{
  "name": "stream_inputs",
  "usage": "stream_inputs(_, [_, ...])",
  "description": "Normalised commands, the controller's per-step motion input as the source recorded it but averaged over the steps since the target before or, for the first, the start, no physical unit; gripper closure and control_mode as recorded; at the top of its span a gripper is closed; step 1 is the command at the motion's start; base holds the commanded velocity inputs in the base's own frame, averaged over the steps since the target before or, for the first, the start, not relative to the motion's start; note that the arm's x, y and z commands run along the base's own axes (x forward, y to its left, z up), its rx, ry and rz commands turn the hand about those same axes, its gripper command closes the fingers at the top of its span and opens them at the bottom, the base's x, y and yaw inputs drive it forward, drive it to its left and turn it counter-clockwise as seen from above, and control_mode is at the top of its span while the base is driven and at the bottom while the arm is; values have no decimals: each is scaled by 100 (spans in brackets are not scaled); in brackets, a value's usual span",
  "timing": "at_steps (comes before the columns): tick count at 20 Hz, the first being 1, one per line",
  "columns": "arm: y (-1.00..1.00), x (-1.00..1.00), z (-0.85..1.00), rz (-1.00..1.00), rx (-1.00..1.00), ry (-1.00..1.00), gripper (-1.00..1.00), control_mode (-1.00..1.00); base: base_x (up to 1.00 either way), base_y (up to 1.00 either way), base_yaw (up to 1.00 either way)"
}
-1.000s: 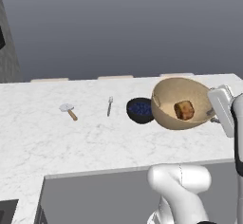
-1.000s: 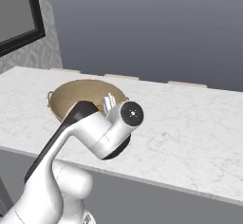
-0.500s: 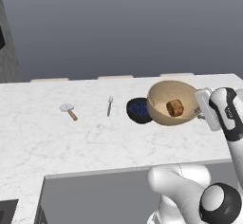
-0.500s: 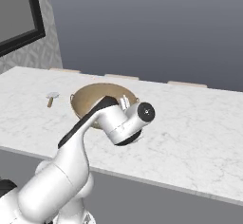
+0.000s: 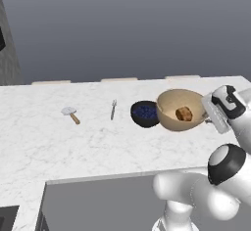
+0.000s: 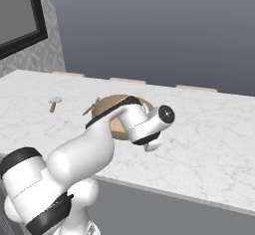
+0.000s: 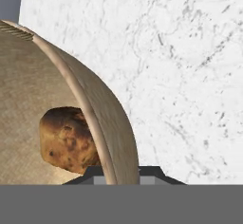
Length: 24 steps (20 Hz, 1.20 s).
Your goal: Open the cabinet, pick up the bread from the cabinet and place it in the basket. Then move the basket to the dining counter.
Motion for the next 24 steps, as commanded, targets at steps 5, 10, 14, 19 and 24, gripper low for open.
stream_inputs(5, [-24,0,-53,0,-4,0,100,-100,0,0,0])
stream_inputs(10, [-16,21,-58,-3,-7,9,100,-100,0,0,0])
stream_inputs(14, [-14,33,-53,-7,-6,16,100,-100,0,0,0])
stream_inputs(19, [-21,11,-43,-4,-3,6,100,-100,0,0,0])
stream_inputs(24, [-11,-8,-1,0,0,-6,100,-100,0,0,0])
